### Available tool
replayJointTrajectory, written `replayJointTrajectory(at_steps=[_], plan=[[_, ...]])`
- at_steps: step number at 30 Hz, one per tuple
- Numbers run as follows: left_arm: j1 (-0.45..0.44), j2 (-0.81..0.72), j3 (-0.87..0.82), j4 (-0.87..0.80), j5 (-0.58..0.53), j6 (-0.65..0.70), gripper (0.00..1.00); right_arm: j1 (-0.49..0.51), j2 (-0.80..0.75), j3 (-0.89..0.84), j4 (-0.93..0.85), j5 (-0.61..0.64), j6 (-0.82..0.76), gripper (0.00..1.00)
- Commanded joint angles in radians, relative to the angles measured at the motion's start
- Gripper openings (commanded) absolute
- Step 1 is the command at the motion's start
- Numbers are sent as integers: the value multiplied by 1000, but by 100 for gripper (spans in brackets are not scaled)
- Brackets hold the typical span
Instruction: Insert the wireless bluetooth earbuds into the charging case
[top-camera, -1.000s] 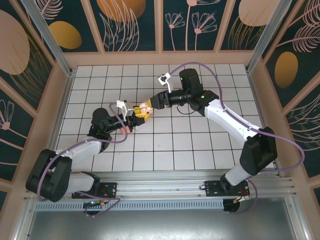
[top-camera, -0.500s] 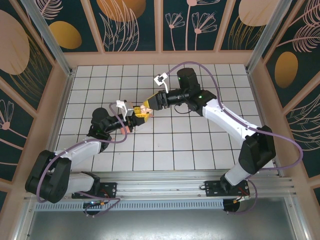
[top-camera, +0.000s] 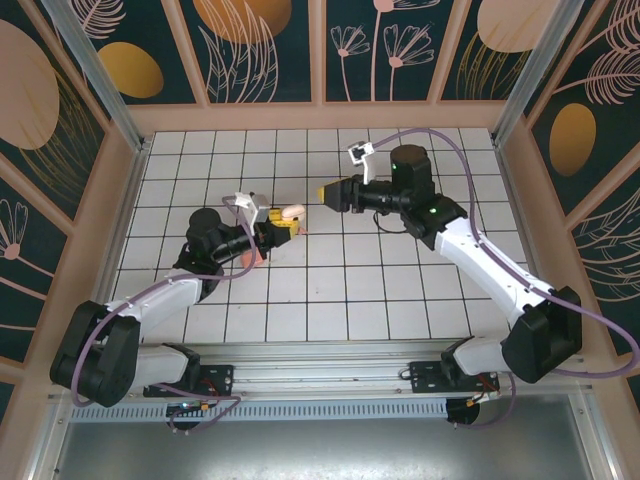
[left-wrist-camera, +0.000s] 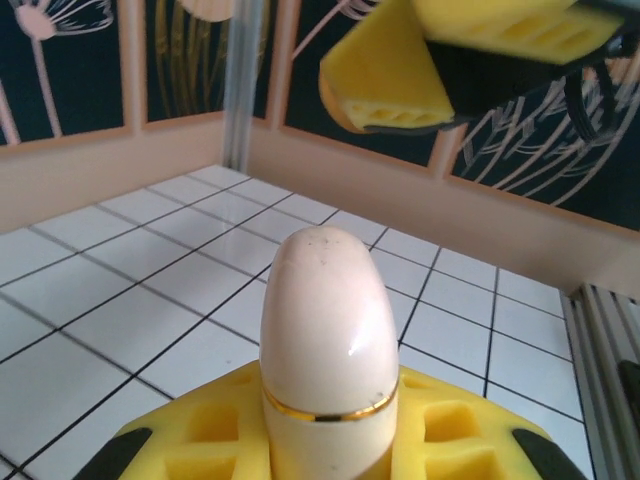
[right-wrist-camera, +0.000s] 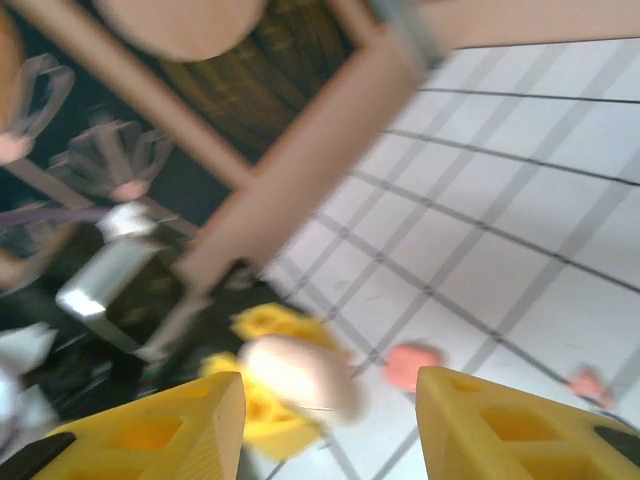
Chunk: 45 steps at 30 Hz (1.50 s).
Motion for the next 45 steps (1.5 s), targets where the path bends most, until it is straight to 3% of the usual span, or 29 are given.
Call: replayJointTrajectory(at_steps=[1,5,15,26,32,39,45], plan=[[-14,-40,23,-65,-128,-129,1,-12,2,-28,-91,292,8,49],[-23,-48,46,-174,-270,-270,0,-18,2,-74,-64,384,13,49],[-150,97,204,-352,-450,-492,0,-96,20,-168,24,300,66,48],[-315,568,672,-582,-381,-566,0,-276,-115,-302,-72,250,54,48],[-360,776,897,-690,-327,-627,0,-383,-228,-382,-136,245,42,48],[-377,920,1024,-757,-276,-757,2,-507,-328,-428,-207,196,21,49],[-371,995,1164,-903,-339,-764,4,-532,-350,-441,-221,167,11,49]])
